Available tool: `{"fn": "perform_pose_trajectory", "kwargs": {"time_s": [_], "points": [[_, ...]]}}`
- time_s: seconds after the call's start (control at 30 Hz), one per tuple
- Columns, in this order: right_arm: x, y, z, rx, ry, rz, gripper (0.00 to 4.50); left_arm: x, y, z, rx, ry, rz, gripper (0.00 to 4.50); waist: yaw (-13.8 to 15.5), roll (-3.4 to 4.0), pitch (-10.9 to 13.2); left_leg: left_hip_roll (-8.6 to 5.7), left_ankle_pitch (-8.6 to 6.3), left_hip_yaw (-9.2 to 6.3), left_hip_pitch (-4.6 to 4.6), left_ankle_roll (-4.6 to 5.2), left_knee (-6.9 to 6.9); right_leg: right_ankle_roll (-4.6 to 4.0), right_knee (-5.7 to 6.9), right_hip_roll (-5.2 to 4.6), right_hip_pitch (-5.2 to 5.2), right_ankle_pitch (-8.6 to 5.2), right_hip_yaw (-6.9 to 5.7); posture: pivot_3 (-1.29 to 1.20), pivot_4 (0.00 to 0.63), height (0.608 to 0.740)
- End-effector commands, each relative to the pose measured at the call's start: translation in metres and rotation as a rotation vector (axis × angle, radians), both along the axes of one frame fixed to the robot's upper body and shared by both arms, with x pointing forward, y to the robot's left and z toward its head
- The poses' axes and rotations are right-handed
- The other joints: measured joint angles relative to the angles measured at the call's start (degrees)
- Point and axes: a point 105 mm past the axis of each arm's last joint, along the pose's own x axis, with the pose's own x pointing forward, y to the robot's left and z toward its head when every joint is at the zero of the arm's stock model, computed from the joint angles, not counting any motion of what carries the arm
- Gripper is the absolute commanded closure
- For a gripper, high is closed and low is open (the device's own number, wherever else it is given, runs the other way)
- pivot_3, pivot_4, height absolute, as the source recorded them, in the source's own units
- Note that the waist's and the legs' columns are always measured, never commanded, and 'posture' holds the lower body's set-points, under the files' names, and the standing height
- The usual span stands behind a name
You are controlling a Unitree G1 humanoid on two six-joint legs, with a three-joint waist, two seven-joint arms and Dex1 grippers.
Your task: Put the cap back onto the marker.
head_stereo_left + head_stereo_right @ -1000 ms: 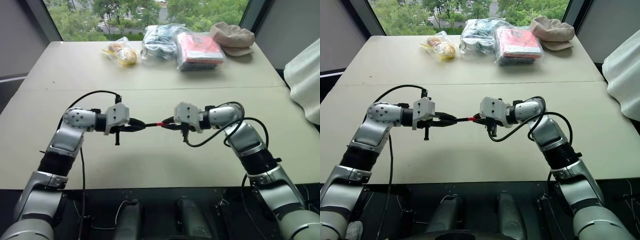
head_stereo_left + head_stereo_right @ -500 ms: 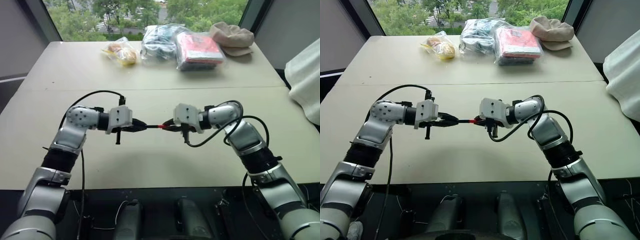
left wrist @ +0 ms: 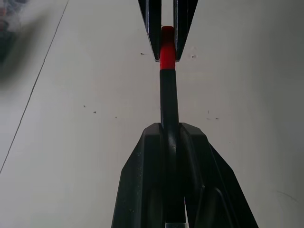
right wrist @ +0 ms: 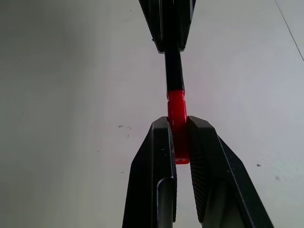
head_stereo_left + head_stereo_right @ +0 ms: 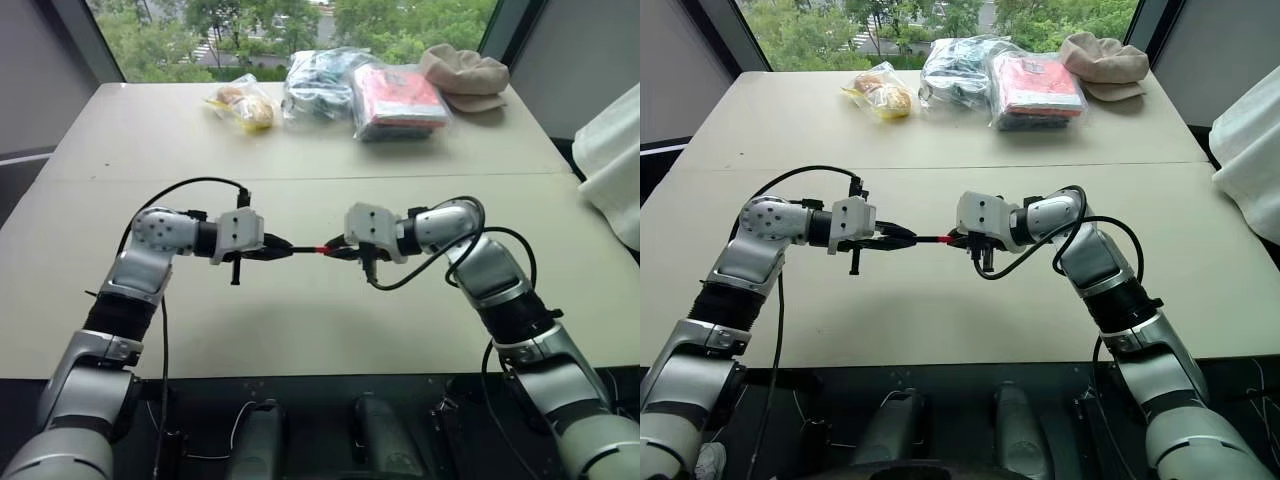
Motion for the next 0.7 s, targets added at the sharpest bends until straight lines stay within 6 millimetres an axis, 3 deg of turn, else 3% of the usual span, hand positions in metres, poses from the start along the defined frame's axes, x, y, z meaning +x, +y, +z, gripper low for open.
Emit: {"fn": "perform_pose_trajectory", "kwargs": {"time_s": [0.03,0.4,0.7], "points": [[-0.035,0.05,0.02,0.05,-0.056,0.263,4.43,0.0,-0.024,0.022,-0.045,-0.1,-0.072,4.5,0.0,0.0,0.0,0.0,0.0,0.0,0.0,0.0,0.0,0.0,0.0,0.0,0.0,0.0,0.0,0.0,0.15,0.74],[-0.031,0.045,0.016,-0.011,-0.065,0.251,4.43,0.001,-0.025,0.021,0.015,-0.132,-0.064,4.5,0.0,0.0,0.0,0.0,0.0,0.0,0.0,0.0,0.0,0.0,0.01,0.0,0.0,0.0,0.0,0.0,0.15,0.74],[-0.028,0.042,0.016,-0.007,-0.076,0.231,4.43,0.001,-0.036,0.039,-0.091,-0.13,-0.067,4.5,0.0,0.0,0.0,0.0,0.0,0.0,0.0,0.0,0.01,0.0,0.02,0.0,0.0,0.0,0.0,0.0,0.15,0.74]]}}
